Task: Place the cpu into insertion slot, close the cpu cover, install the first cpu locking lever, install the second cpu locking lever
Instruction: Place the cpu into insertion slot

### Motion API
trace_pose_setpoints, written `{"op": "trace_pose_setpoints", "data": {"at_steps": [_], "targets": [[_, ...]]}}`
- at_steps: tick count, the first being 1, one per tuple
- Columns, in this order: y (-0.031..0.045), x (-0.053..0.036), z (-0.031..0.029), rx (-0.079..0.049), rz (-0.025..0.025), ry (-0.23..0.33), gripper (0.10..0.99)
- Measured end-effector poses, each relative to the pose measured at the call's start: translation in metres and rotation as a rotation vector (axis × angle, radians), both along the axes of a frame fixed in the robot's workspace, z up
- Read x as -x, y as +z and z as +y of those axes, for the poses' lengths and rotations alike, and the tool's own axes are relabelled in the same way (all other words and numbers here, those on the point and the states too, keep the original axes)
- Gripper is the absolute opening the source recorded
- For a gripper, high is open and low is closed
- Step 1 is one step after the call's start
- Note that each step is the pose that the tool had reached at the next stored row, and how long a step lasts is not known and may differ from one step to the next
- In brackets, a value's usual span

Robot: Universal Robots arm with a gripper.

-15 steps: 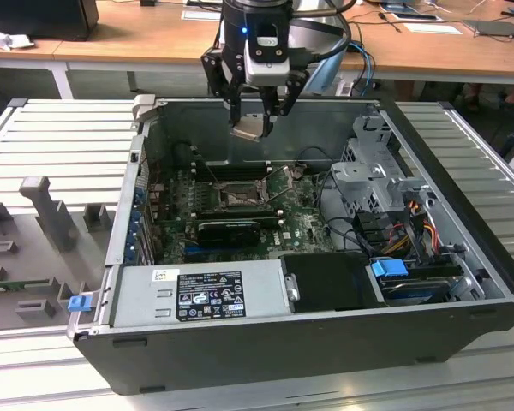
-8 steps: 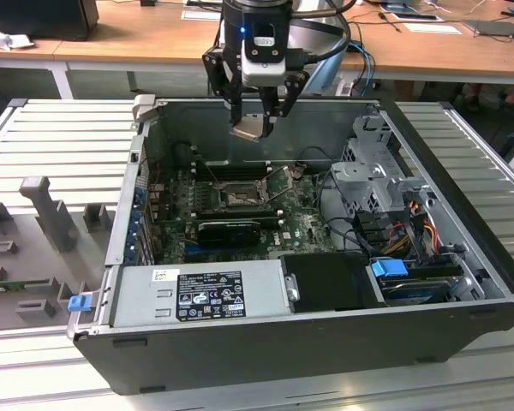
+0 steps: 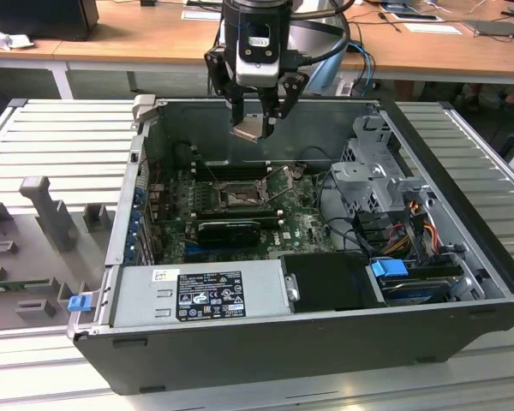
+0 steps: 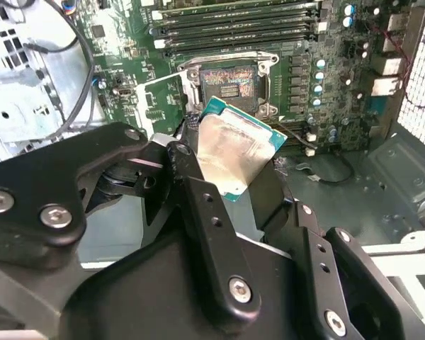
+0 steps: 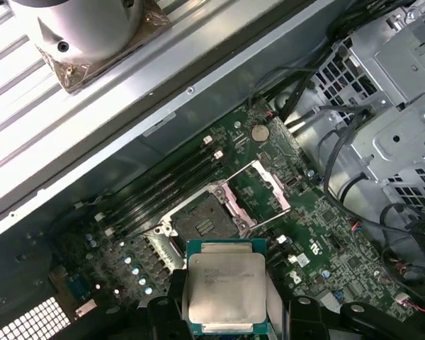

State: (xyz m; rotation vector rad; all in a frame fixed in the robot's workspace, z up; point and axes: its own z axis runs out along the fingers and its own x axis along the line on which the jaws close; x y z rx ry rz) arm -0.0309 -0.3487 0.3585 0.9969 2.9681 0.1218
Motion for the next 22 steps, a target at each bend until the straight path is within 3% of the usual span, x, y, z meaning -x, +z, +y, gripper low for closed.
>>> {"op": "trace_pose_setpoints", "data": {"at_steps": [5,13,22], "targets": [[-0.0015,0.0,0.0,0.0,0.0,-0.113,0.525],[-0.0034,0.0,0.0,0.002,-0.0001,-0.21,0.525],[-0.0059,0.0,0.0,0.003,0.0,-0.379,0.525]]}}
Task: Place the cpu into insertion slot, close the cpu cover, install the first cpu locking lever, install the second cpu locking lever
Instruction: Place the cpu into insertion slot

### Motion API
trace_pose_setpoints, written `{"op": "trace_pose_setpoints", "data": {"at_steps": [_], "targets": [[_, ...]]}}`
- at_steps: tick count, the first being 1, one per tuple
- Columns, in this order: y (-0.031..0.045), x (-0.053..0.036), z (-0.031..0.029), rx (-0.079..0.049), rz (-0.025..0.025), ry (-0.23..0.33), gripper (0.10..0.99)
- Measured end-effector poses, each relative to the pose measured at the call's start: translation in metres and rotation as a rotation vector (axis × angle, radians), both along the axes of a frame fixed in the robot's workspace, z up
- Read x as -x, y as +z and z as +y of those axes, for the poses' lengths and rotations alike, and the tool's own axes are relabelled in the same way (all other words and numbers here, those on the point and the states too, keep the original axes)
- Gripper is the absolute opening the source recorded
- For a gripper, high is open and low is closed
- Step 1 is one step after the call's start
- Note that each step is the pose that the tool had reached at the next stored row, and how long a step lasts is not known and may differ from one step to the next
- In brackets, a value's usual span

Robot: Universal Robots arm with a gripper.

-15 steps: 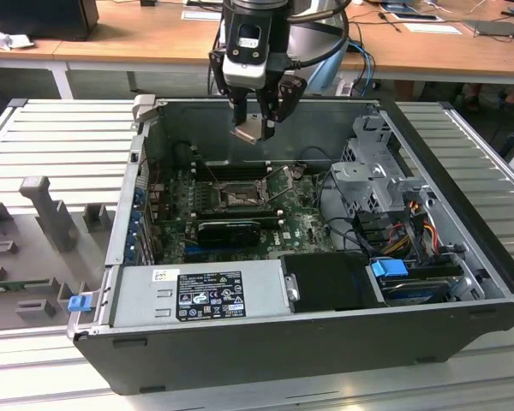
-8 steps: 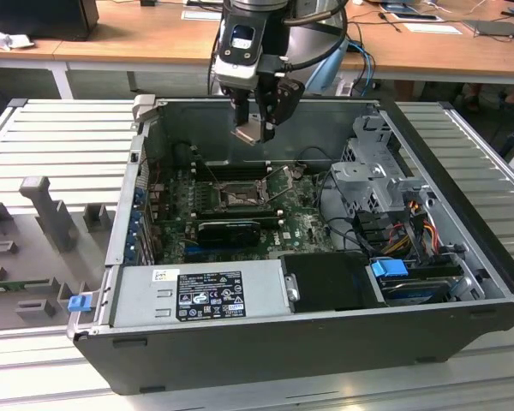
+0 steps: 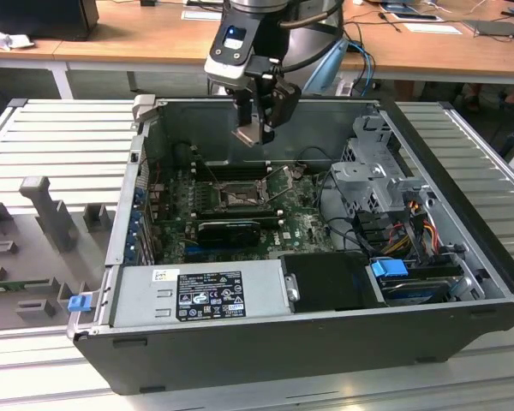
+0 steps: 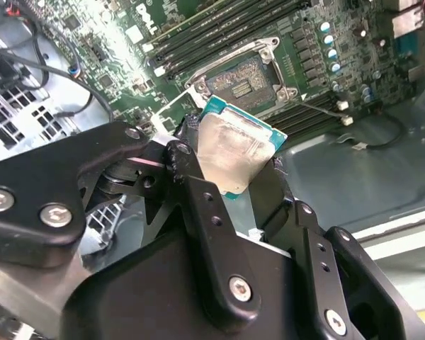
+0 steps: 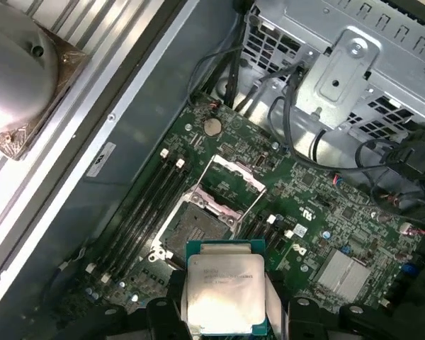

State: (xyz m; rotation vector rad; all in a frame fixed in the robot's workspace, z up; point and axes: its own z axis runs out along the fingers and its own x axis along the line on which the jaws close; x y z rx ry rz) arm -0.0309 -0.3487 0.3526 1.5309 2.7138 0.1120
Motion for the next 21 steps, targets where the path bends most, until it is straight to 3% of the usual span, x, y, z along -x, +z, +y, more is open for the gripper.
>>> {"op": "trace_pose_setpoints", "data": {"at_steps": [6,15,21], "targets": [[-0.0021,0.0,0.0,0.0,0.0001,-0.094,0.525],[-0.008,0.0,0.0,0.0,0.0002,-0.111,0.525],[-0.0092,0.0,0.0,0.001,0.0001,-0.21,0.525]]}}
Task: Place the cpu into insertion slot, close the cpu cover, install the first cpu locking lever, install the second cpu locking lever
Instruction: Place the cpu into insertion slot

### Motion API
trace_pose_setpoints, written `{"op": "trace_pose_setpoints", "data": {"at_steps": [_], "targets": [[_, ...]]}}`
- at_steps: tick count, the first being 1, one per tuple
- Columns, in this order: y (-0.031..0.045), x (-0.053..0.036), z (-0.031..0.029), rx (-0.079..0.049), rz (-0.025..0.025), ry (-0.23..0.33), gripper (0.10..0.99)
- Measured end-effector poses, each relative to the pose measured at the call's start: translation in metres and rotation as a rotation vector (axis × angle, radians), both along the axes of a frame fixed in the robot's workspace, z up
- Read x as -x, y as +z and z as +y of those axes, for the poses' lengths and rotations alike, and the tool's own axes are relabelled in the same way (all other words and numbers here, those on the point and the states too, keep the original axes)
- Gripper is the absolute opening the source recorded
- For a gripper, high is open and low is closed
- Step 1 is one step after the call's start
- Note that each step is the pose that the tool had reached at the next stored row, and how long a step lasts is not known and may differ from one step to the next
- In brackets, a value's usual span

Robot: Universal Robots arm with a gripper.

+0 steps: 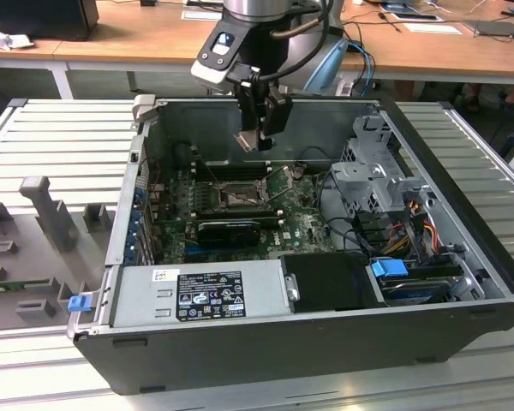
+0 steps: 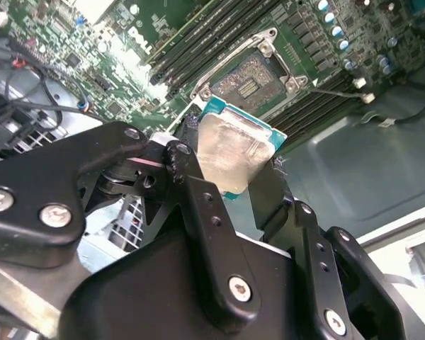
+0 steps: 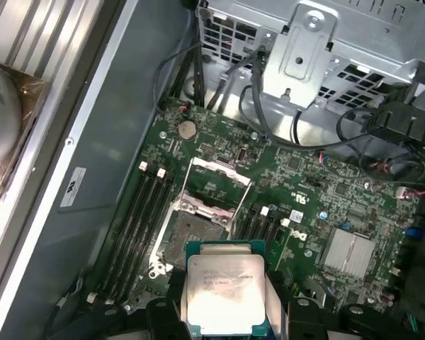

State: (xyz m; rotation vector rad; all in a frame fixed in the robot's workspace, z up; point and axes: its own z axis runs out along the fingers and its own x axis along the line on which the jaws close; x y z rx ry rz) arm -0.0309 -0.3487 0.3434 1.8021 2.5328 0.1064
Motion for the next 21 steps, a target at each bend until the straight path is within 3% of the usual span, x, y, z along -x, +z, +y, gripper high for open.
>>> {"op": "trace_pose_setpoints", "data": {"at_steps": [21], "targets": [[-0.0037,0.0,0.0,0.0,0.0001,-0.299,0.525]]}}
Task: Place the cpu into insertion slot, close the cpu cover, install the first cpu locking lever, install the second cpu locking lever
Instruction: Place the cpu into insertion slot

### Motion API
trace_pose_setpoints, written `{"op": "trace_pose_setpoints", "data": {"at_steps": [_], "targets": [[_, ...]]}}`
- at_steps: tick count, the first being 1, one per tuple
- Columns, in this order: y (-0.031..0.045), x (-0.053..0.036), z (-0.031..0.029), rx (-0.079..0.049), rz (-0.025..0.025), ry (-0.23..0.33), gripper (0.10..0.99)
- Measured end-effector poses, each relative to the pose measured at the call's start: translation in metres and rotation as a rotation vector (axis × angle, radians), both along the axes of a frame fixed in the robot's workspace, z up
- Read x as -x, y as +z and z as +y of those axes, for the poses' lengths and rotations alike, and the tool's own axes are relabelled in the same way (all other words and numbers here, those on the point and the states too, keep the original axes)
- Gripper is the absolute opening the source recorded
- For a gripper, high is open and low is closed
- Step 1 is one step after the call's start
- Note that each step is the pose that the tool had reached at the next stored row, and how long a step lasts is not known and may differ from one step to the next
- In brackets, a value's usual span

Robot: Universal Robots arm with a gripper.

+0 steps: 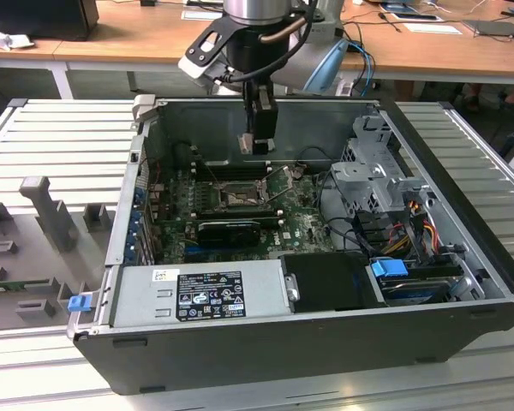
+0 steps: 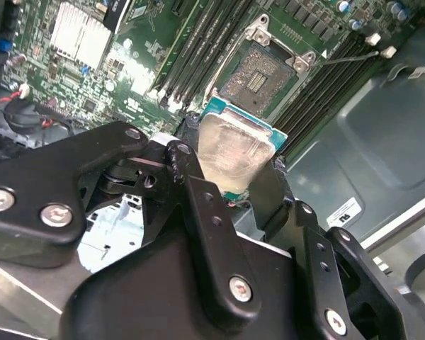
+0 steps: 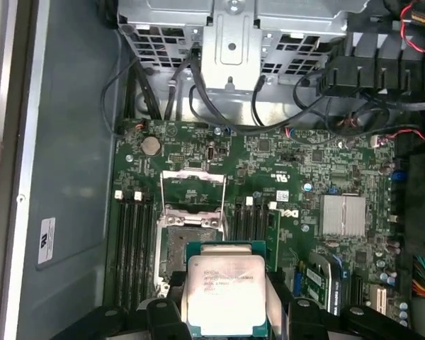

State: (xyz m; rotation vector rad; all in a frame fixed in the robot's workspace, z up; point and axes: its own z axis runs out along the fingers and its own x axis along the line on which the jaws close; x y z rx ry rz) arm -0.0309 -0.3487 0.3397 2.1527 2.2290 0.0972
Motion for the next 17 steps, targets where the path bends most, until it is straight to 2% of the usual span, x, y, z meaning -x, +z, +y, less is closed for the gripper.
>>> {"op": "trace_pose_setpoints", "data": {"at_steps": [4,7,17], "targets": [[-0.0016,0.0,0.0,0.0,0.0001,-0.067,0.525],[-0.0022,0.0,0.0,0.0,0.0001,-0.094,0.525],[-0.0057,0.0,0.0,0.0,0.0033,-0.115,0.525]]}}
